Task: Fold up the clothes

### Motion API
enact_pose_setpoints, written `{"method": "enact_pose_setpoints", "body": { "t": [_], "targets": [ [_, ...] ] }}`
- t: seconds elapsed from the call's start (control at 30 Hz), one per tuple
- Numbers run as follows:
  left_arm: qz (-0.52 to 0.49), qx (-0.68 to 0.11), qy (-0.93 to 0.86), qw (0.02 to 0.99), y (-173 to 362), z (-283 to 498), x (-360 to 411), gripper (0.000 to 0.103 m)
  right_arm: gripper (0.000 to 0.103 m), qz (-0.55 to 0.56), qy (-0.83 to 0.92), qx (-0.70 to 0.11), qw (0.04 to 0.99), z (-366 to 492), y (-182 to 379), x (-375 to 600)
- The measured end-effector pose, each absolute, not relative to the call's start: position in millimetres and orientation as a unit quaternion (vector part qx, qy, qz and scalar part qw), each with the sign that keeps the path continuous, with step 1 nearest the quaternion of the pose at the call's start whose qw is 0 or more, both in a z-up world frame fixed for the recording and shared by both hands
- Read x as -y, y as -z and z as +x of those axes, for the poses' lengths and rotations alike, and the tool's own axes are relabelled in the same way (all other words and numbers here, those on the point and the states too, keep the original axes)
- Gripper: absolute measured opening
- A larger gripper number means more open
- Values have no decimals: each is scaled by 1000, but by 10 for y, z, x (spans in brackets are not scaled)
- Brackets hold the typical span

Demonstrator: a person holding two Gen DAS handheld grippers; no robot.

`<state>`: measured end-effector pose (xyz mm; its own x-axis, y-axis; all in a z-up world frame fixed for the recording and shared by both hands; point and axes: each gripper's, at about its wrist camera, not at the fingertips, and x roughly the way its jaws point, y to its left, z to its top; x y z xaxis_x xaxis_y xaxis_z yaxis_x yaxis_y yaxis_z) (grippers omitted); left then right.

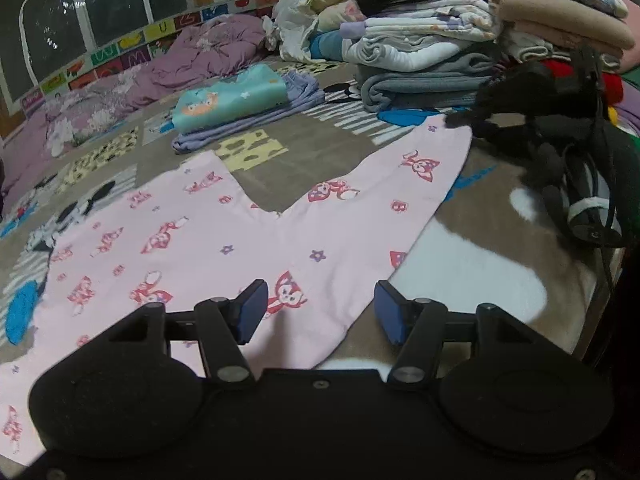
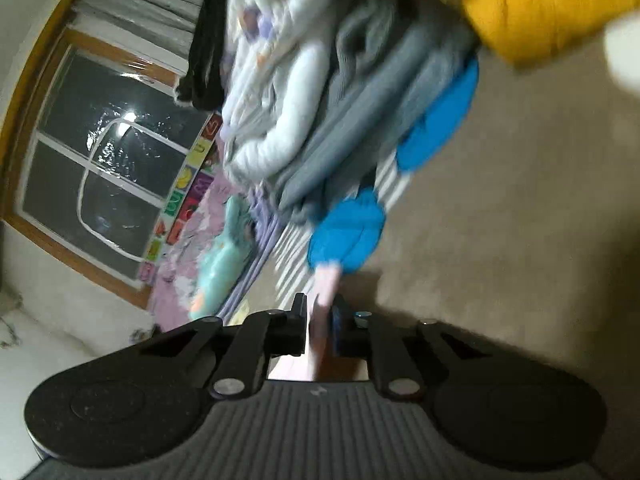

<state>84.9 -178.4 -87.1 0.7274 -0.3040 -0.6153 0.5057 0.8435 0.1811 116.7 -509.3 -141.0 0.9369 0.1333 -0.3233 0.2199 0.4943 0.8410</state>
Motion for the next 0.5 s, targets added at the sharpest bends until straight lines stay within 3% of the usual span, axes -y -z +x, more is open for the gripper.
{"method": "enact_pose_setpoints", "body": {
  "t": [0.07, 0.23, 0.5],
  "targets": [
    [164, -301, 222, 913, 896, 881, 1818, 58, 4, 511, 45, -192, 837, 1181, 1481, 5147],
    [170, -298, 233, 910, 901, 948, 2008, 58, 7, 519, 43, -186, 833, 1136, 1477, 5176],
    [274, -256, 269, 887, 1006, 950, 2729, 58, 25, 526, 33, -181, 830, 1047, 1403, 5324]
  ]
}}
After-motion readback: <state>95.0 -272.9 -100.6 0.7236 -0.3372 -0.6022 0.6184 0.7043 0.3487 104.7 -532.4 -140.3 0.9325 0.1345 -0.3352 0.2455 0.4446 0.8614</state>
